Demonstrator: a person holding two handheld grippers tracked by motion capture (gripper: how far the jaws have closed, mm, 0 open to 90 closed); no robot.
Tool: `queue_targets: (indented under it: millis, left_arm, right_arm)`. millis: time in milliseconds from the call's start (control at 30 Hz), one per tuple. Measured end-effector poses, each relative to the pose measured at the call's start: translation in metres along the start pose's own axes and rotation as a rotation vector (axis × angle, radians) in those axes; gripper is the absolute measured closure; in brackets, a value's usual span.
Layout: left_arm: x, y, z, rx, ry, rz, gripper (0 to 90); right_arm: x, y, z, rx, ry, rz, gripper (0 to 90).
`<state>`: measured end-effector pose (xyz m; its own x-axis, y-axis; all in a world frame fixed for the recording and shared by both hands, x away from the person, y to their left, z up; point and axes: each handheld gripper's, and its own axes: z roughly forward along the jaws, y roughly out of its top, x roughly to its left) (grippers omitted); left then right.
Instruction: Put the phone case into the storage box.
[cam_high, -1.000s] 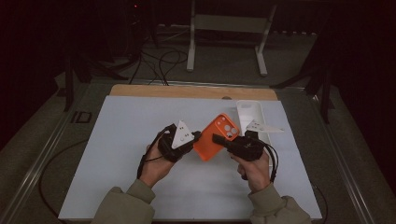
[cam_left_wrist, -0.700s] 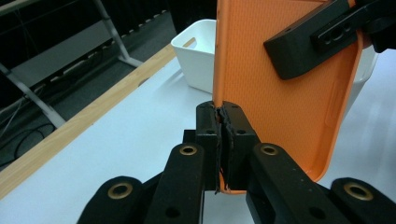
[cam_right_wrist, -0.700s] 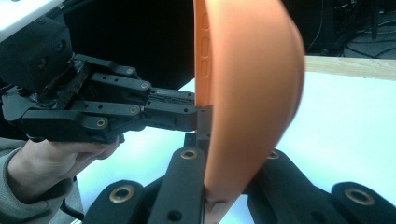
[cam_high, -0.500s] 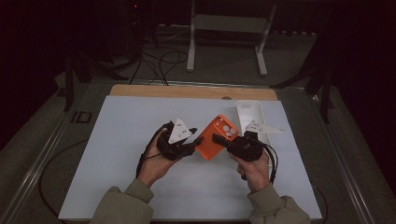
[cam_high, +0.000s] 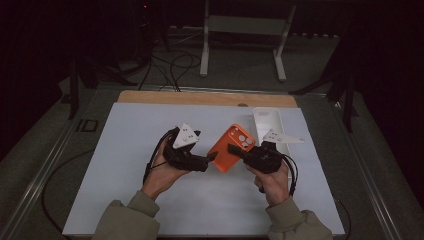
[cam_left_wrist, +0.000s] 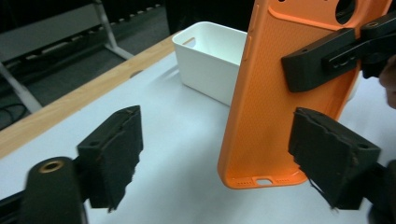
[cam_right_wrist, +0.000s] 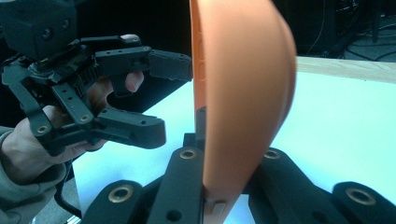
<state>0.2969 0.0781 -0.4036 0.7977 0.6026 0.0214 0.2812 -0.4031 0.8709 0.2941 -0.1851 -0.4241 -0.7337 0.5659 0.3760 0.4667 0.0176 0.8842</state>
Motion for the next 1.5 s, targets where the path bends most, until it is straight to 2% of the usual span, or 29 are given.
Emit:
queue_targets:
  millis: [33,167,467,667,700,800,833,933,1133,1200,1233,1500]
  left_arm:
    - [0.001,0.0,-0.001,0.0,-0.02,-0.006,15.4]
    - [0.003,-0.001,-0.004,-0.005,-0.045,-0.014,11.8]
    - [0.007,-0.002,-0.005,0.012,-0.055,-0.018,11.1]
    - [0.009,-0.005,-0.005,0.014,-0.11,-0.028,12.4]
    - [0.01,-0.006,-0.004,0.014,-0.117,-0.028,12.7]
    - [0.012,-0.008,-0.004,0.017,-0.139,-0.034,13.0]
    - [0.012,-0.009,-0.004,0.016,-0.152,-0.04,13.0]
    - [0.013,-0.009,-0.004,0.015,-0.166,-0.046,13.3]
    - [0.012,-0.01,-0.001,0.031,-0.201,-0.044,13.9]
    - [0.011,-0.01,0.0,0.035,-0.227,-0.046,13.9]
    - [0.01,-0.01,0.001,0.039,-0.239,-0.039,14.1]
    - [0.008,-0.011,0.003,0.044,-0.293,-0.017,15.4]
  right_arm:
    - [0.0,0.0,-0.001,-0.002,0.002,-0.004,86.1]
    - [-0.001,0.0,-0.004,-0.005,-0.001,-0.006,86.2]
    - [-0.002,0.0,-0.007,-0.008,0.009,-0.012,86.0]
    - [0.0,0.0,-0.009,-0.016,0.037,-0.034,86.0]
    - [0.001,0.0,-0.01,-0.02,0.059,-0.035,85.9]
    - [0.002,0.001,-0.01,-0.022,0.073,-0.042,85.8]
    - [0.003,0.001,-0.011,-0.021,0.082,-0.058,85.8]
    - [0.004,0.001,-0.011,-0.018,0.092,-0.064,85.8]
    - [0.009,0.002,-0.009,-0.021,0.135,-0.091,85.8]
    - [0.01,0.003,-0.008,-0.019,0.148,-0.101,85.6]
    - [0.011,0.004,-0.007,-0.017,0.164,-0.107,85.6]
    - [0.013,0.004,-0.006,-0.015,0.202,-0.117,85.5]
